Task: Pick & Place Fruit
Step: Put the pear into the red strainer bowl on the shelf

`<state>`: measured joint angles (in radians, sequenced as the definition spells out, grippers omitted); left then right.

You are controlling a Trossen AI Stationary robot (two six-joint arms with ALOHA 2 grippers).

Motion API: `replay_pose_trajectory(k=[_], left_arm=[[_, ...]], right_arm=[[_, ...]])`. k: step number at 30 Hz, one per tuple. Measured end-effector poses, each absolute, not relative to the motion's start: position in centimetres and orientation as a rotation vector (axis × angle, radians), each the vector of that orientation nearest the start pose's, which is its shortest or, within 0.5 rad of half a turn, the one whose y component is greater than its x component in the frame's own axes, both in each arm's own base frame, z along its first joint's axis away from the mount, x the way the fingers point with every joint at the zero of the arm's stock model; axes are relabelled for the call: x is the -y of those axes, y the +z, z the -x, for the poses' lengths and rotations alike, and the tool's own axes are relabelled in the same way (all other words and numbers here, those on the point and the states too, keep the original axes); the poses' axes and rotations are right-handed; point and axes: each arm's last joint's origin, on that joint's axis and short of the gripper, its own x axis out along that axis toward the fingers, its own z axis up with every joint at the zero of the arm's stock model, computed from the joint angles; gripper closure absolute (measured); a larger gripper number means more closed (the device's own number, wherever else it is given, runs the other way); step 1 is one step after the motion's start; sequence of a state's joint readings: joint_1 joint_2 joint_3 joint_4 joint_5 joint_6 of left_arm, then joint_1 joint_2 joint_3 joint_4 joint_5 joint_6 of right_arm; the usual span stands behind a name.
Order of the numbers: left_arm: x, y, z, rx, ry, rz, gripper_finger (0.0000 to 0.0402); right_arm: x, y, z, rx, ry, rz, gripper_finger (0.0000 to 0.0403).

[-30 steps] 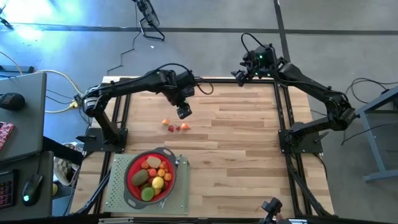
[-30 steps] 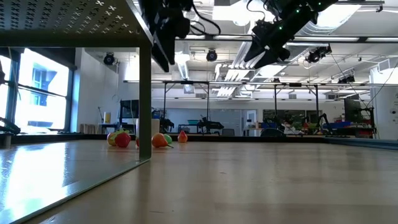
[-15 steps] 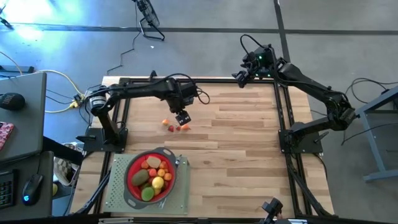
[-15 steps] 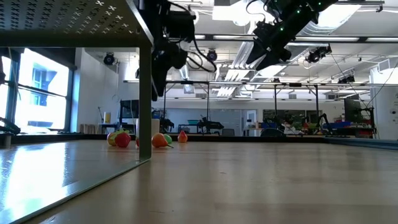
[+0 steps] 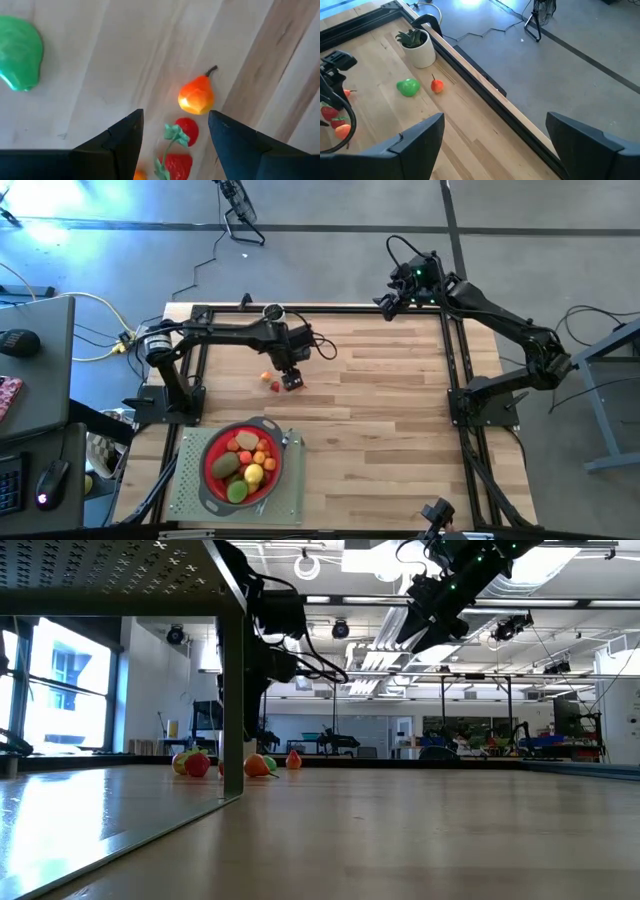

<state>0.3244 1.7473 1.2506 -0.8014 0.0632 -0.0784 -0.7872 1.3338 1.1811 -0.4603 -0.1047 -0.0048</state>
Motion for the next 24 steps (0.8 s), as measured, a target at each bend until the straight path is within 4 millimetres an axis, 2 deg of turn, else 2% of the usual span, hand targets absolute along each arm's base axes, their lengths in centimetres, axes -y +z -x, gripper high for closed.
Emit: replay_pose_trajectory(k=[13, 24], left_arm=[[-9.5, 19.8, -32.6, -1.198, 0.193, 0.338, 0.0186], [-8.8, 18.4, -32.7, -1.160, 0.243, 0.350, 0.0186]], right_arm=[[20.2, 32.7, -20.6, -0.565, -0.660, -0.265, 0.0062], [20.2, 32.7, -20.6, -0.565, -0.660, -0.265, 0.0062]])
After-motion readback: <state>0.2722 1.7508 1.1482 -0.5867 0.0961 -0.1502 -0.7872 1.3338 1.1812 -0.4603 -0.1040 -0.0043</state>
